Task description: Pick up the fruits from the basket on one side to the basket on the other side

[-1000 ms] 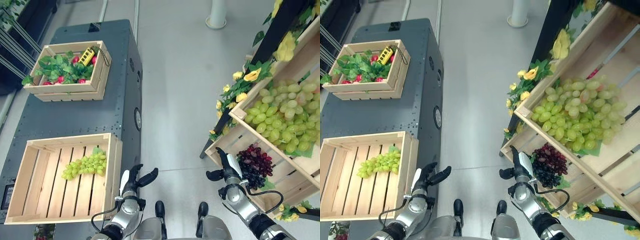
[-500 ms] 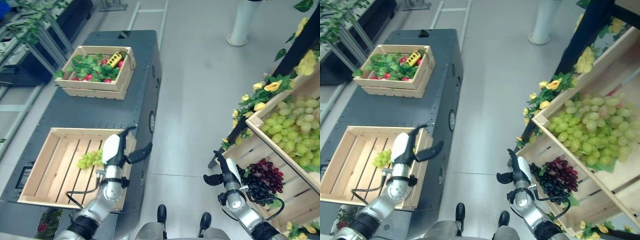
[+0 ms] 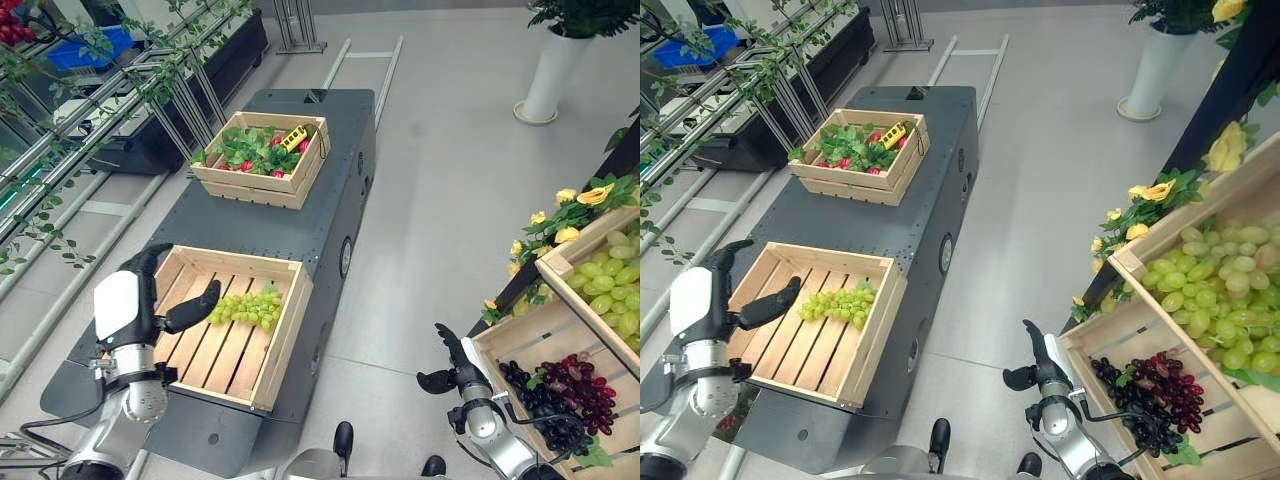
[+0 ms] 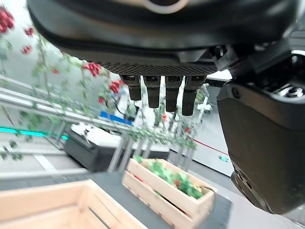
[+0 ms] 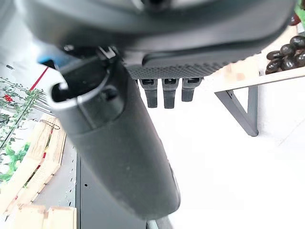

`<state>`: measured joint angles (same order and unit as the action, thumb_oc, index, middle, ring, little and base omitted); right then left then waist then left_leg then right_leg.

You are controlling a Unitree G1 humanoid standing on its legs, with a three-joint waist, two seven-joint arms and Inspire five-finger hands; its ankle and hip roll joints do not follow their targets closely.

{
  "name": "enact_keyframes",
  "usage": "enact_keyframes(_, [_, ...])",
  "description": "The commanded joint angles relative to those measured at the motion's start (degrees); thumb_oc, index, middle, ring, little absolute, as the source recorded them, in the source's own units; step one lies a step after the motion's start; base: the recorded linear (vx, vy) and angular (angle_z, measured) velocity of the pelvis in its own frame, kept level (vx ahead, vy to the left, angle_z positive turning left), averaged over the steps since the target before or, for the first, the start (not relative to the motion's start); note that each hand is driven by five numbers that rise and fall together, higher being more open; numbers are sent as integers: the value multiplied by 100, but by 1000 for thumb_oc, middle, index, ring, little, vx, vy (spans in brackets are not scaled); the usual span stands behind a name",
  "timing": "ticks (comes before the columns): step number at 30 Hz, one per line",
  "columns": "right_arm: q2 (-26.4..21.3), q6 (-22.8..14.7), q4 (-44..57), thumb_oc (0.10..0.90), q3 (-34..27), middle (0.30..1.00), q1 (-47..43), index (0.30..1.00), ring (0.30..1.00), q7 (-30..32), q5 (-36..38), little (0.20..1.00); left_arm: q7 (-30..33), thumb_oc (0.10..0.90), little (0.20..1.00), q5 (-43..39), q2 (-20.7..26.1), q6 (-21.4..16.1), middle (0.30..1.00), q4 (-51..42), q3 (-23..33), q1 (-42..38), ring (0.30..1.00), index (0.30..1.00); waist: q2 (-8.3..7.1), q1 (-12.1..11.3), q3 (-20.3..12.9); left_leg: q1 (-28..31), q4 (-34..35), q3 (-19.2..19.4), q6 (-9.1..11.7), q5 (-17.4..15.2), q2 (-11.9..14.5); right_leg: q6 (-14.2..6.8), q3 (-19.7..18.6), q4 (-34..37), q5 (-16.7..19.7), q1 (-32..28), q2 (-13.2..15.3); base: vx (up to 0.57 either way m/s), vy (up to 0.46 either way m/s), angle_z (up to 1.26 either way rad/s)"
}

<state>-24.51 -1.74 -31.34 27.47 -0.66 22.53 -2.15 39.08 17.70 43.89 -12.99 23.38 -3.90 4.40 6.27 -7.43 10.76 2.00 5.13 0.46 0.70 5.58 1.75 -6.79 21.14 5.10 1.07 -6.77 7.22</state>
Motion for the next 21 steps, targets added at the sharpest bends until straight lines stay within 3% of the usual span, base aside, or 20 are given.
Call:
enact_keyframes(1, [-225,-656,249,800,122,900,-240,900,900,-281,-286,900,317,800,900,127,807,178,900,383,300,-903,900,900,-224,32,-253,160,-68,247,41,-711,-181,179,5,-361,-528,-34,91,67,72,-2])
enact_keyframes(7, [-349,-827,306,800,375,900,-404,900,900,-543,-82,900,-251,800,900,340,1252,610,900,1436,-175,-1595,900,900,-290,102,-209,54,-225,314,28,-771,-160,171,-36,-506,-621,47,67,58,49,-1])
enact_keyframes(12, [-494,-951,320,800,628,900,-701,900,900,-683,136,900,-382,800,900,138,1355,720,900,2264,-623,-2480,900,900,-365,176,130,-346,-880,453,3,-968,-121,229,-138,-946,-780,402,103,-24,88,-7])
enact_keyframes(14, [-563,-998,337,800,707,900,-982,900,900,-661,167,900,-353,800,900,202,1462,780,900,2412,-836,-2882,900,900,-426,193,490,-704,-1410,499,-27,-1086,-107,297,-202,-1440,-920,759,141,-201,86,-5])
enact_keyframes(15, [-644,-1037,379,800,771,900,-1243,900,900,-636,236,900,-303,800,900,129,1578,815,900,2557,-1021,-3256,900,900,-512,205,855,-1026,-1889,582,-52,-1202,-81,357,-259,-1898,-1047,1073,160,-198,68,2])
enact_keyframes(16, [-652,-1031,386,800,776,900,-1280,900,900,-637,246,900,-303,800,900,124,1592,826,900,2576,-1049,-3308,900,900,-526,203,899,-1061,-1938,595,-57,-1220,-74,365,-268,-1951,-1066,1112,162,-201,96,-5])
enact_keyframes(17, [-707,-1012,435,800,809,900,-1468,900,900,-657,315,900,-225,800,900,67,1717,805,900,2670,-1148,-3507,900,900,-598,209,1199,-1287,-2441,664,-73,-1466,-23,400,-346,-2539,-1295,1377,200,-80,77,-12])
enact_keyframes(18, [-718,-999,446,800,817,900,-1517,900,900,-664,336,900,-213,800,900,55,1744,800,900,2692,-1175,-3562,900,900,-615,207,1256,-1358,-2556,695,-92,-1516,-7,417,-353,-2675,-1342,1460,220,-157,147,-25])
enact_keyframes(19, [-778,-983,509,800,815,900,-1647,900,900,-687,347,900,-170,800,900,44,1849,809,900,2727,-1238,-3738,900,900,-676,235,1499,-1655,-3012,783,-170,-1696,35,484,-397,-3249,-1514,1829,296,-132,146,-26])
enact_keyframes(21, [-821,-938,561,800,800,900,-1685,900,900,-731,326,900,-138,800,900,58,1871,855,900,2717,-1273,-3811,900,900,-706,246,1594,-1876,-3326,822,-208,-1817,48,537,-417,-3610,-1643,2049,338,-109,146,-8])
